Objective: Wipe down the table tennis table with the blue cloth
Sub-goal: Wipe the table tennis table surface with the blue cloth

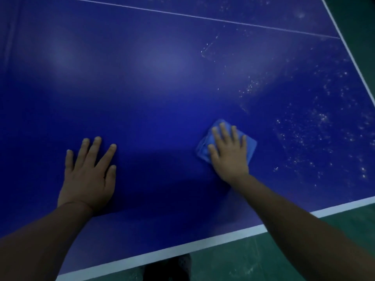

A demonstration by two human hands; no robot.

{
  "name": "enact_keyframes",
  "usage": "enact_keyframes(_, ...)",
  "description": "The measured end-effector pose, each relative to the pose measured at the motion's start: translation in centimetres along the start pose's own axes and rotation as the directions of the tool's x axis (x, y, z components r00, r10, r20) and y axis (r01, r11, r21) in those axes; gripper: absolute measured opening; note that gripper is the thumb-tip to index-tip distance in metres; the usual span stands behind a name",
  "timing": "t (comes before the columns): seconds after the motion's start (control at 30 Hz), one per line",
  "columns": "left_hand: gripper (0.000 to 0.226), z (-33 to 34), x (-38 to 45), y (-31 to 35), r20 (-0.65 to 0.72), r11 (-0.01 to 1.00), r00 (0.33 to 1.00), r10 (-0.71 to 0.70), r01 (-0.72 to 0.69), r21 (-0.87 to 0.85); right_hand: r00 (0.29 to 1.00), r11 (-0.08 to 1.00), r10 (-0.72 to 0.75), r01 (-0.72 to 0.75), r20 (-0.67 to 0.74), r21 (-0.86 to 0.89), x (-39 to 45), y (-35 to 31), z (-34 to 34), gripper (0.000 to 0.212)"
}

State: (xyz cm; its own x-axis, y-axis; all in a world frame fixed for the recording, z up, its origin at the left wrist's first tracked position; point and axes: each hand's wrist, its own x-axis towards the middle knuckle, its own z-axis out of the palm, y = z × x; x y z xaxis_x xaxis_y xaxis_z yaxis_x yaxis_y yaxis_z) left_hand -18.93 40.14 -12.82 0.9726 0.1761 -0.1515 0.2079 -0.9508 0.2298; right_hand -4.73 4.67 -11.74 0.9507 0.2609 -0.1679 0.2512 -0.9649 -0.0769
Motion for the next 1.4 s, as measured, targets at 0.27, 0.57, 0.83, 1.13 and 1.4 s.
enact_keyframes(0.27,0.062,0.1,0.0,-0.1,0.006,1.000,1.000,-0.011,0.011,-0.001,0.928,0.929,-0.368,0.369,0.050,-0.019,4.4,-0.9,-0.6,0.059)
enact_keyframes(0.57,0.061,-0.6,3.1,3.6,-0.111,0.986,0.987,-0.113,0.098,-0.132,0.910,0.911,-0.403,0.409,0.100,-0.048,17.5,0.3,-3.4,0.063)
enact_keyframes(0.83,0.069,-0.7,18.1,11.7,-0.101,0.966,0.967,-0.236,0.221,-0.136,0.879,0.880,-0.471,0.474,0.072,-0.026,30.2,-0.1,-5.7,0.066)
enact_keyframes(1.13,0.061,-0.1,19.0,11.7,-0.055,0.956,0.954,-0.293,0.292,-0.038,0.982,0.982,-0.188,0.188,0.031,-0.011,41.9,-0.9,-7.4,0.060)
enact_keyframes(1.4,0.062,0.5,19.2,11.3,-0.126,0.964,0.958,-0.257,0.263,0.036,0.866,0.861,-0.498,0.500,0.045,-0.093,39.7,0.2,-6.7,0.071)
